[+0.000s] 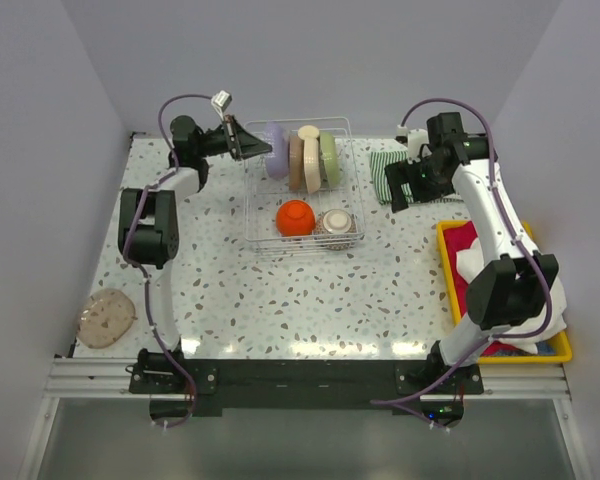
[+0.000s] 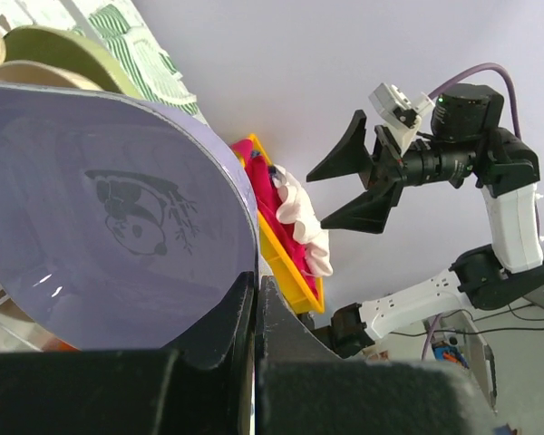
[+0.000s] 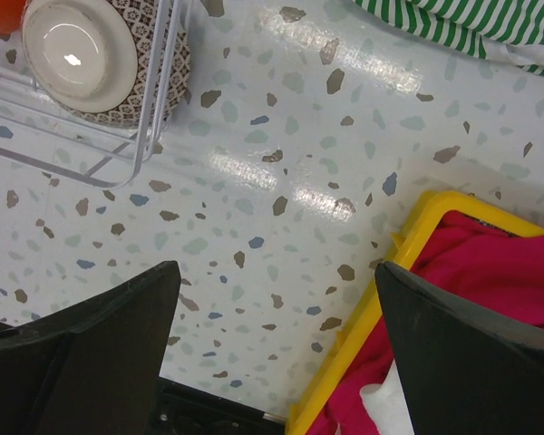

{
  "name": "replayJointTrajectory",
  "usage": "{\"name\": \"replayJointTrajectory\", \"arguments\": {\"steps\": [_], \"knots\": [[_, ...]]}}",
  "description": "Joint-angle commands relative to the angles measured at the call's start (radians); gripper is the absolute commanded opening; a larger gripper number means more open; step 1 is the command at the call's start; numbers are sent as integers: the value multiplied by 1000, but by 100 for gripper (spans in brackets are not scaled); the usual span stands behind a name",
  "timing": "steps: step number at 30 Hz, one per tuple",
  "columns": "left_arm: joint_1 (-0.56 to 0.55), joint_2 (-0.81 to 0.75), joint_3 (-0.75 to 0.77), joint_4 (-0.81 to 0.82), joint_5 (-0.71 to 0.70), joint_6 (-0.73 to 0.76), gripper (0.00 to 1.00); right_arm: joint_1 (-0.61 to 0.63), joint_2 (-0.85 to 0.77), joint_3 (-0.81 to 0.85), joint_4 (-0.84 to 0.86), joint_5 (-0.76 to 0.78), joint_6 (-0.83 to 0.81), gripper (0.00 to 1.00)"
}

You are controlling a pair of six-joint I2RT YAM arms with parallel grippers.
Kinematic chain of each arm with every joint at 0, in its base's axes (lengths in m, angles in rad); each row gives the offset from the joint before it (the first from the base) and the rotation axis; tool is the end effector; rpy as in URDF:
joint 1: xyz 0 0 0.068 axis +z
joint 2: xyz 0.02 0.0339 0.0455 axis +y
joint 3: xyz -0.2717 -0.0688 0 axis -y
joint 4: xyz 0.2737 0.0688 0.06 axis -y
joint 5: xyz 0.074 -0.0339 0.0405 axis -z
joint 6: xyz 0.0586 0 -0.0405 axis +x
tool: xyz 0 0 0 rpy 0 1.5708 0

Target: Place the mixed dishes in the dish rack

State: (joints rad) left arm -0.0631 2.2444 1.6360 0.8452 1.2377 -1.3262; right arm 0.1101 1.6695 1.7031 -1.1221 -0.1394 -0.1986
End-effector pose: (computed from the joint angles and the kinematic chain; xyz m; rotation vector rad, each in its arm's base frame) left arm 0.5344 -0.0893 0.2405 0.1904 1.8287 -1.8546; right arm 0.3763 0.0498 0.3361 -0.4523 2.6113 0.1560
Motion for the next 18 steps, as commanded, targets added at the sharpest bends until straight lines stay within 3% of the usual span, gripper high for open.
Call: {"name": "replayJointTrajectory", "arguments": {"steps": [1,8,11,13,14,16,18], "knots": [[-3,41,38,-14,2,10,0,-1,21,58,-19,29,-25,93],[-3,54,47,-86,-24,80,0,5,35,60,-18,34,-28,93],[-3,28,24,-199,-70,140,0,10,38,52,-12,27,-27,93],[-9,20,28,-279,-121,200,8,13,42,50,-8,24,-25,93],[-10,8,25,-335,-141,218,18,13,44,52,-8,24,-24,93],[-23,-3,33,-362,-188,240,24,16,49,53,-10,20,-24,93],[-32,-19,42,-385,-214,239,39,20,49,55,-13,18,-24,93]]}}
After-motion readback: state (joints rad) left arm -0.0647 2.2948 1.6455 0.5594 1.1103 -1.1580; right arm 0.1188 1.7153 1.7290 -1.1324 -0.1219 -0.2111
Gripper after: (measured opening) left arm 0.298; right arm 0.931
